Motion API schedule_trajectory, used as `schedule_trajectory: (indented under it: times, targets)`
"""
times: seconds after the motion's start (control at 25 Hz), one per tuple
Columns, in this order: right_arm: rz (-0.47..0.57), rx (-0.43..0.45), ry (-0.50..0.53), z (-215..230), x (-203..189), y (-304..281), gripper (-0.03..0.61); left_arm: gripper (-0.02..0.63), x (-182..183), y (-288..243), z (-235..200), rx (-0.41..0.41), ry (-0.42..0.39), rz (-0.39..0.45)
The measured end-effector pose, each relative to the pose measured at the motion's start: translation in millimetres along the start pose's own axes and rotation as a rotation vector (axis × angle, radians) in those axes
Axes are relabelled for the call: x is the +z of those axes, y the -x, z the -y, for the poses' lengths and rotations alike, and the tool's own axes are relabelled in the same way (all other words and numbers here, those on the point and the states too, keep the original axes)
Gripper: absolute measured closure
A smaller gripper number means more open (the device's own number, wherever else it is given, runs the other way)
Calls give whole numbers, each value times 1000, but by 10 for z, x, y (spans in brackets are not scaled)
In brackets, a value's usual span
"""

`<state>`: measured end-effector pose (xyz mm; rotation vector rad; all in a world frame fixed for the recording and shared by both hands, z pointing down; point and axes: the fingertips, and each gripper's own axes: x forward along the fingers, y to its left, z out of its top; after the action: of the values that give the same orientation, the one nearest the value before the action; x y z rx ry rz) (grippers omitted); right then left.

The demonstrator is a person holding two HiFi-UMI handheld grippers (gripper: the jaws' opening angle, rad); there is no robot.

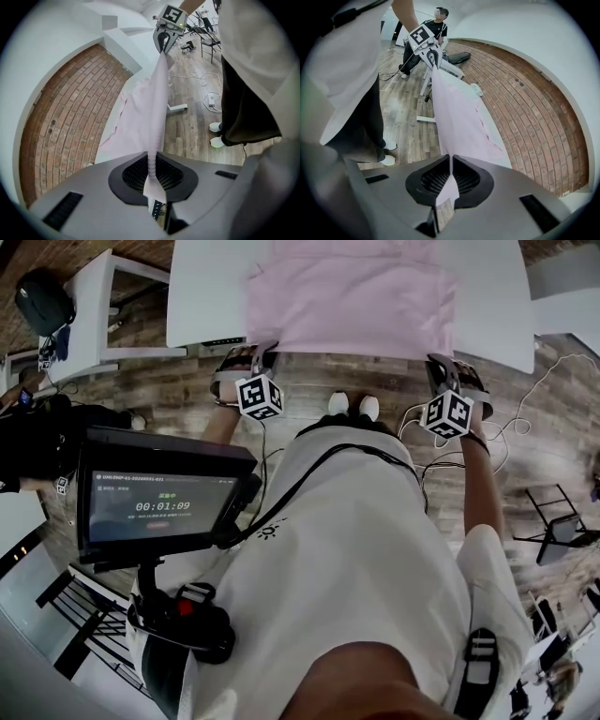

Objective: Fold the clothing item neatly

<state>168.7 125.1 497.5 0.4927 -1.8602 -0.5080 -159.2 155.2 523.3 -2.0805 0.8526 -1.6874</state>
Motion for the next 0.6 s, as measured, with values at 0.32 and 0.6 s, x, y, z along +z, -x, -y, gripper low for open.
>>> schedule_trajectory:
  times: [0.32, 0.6]
  targets:
    - [4, -88, 69, 448, -97, 320, 555, 586, 308, 287, -384, 33, -92, 42]
    - [-8, -137, 140, 977, -101, 322, 555, 586, 472, 310, -981, 60, -216, 53]
